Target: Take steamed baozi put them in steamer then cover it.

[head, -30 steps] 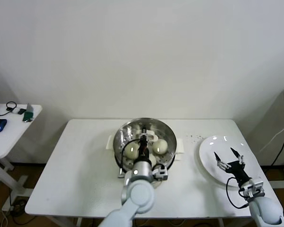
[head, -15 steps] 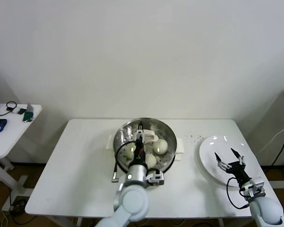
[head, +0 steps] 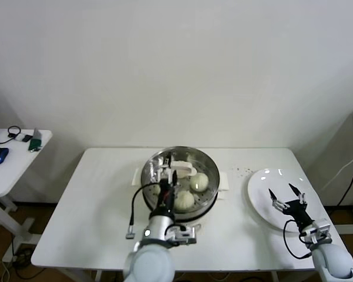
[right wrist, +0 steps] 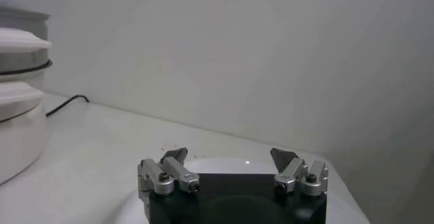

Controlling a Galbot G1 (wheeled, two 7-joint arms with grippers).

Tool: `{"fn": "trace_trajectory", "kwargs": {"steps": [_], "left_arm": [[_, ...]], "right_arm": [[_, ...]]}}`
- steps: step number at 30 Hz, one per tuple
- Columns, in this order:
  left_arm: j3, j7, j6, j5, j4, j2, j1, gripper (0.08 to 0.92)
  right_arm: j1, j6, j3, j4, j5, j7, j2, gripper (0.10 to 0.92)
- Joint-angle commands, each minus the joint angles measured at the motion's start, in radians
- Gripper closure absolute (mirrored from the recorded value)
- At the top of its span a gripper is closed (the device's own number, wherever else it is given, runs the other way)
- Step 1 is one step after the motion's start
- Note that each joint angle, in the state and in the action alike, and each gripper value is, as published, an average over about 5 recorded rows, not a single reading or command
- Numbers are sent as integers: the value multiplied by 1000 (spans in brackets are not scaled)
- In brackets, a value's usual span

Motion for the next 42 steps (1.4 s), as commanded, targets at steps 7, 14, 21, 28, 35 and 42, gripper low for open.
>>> {"fn": "trace_trajectory", "kwargs": {"steps": [7, 14, 21, 28, 35, 42], "left_arm": [[-522, -430, -520, -714, -130, 44, 329, 177], [-752, -490, -747, -1044, -18, -45, 453, 177], [-880, -413, -786, -1362, 121, -83, 483, 177], [-871, -329, -865, -1444, 243, -82, 515, 177], [-850, -298, -862, -1470, 237, -82, 529, 177], [-843, -292, -866, -1456, 241, -83, 528, 177]], "right_arm": [[-30, -26, 9, 60, 26, 4, 7, 203], [-51, -40, 4, 101, 24, 10, 16, 203], [-71, -39, 5, 131, 33, 8, 29, 203], [-101, -9, 18, 158, 46, 9, 54, 203], [-122, 3, 32, 164, 60, 5, 63, 203], [-120, 10, 39, 156, 53, -6, 81, 203]]}}
